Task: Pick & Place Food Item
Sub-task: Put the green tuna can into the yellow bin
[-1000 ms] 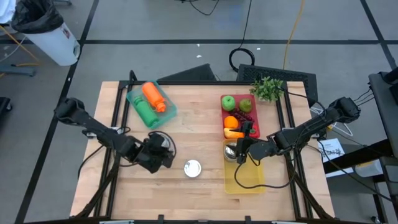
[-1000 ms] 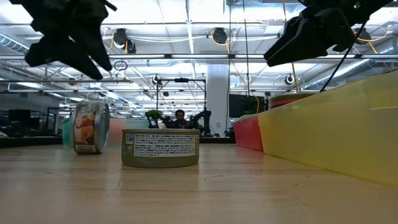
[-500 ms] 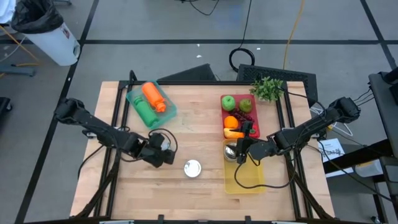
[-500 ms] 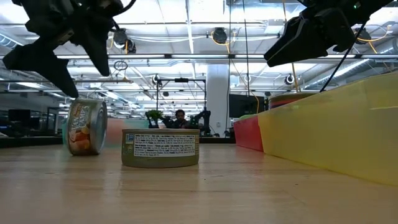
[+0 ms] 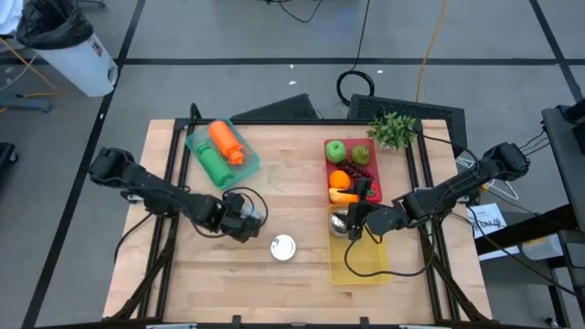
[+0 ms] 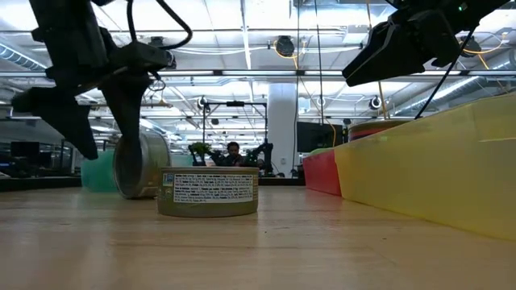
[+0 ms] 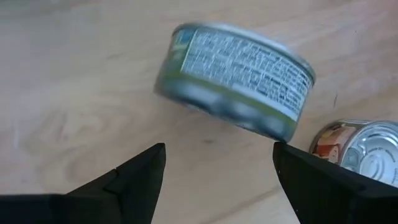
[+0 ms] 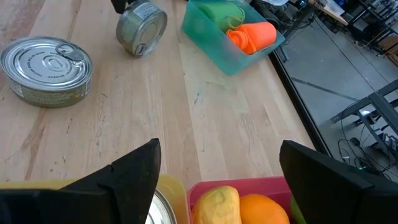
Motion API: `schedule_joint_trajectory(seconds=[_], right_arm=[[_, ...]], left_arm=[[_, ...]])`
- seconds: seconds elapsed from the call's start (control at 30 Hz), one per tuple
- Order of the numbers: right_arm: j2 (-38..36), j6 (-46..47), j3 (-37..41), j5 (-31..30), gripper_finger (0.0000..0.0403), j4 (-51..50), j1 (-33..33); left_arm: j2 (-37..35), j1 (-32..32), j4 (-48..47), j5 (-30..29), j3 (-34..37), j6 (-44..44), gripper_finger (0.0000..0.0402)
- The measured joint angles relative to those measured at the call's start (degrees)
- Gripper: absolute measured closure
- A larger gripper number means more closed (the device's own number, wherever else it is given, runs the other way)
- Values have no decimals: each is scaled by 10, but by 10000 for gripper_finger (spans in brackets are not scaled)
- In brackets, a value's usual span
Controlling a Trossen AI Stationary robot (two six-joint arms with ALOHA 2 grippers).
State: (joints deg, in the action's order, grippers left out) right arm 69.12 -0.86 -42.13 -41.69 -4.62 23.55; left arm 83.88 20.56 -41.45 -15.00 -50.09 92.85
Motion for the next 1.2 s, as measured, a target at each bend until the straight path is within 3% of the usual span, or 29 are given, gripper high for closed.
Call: schedule_joint_trajectory(seconds=[0.33, 0.7, 1.2], right_arm=[[0, 0, 0, 0, 94, 1, 0], [0, -2, 0, 0, 94, 0, 0], [0, -8, 0, 0, 94, 0, 0]], left_arm=[[-34, -14, 13, -15, 0, -61, 94], [-33, -32, 15, 1, 0, -360, 94], [-33, -72, 61, -21, 0, -642, 94]])
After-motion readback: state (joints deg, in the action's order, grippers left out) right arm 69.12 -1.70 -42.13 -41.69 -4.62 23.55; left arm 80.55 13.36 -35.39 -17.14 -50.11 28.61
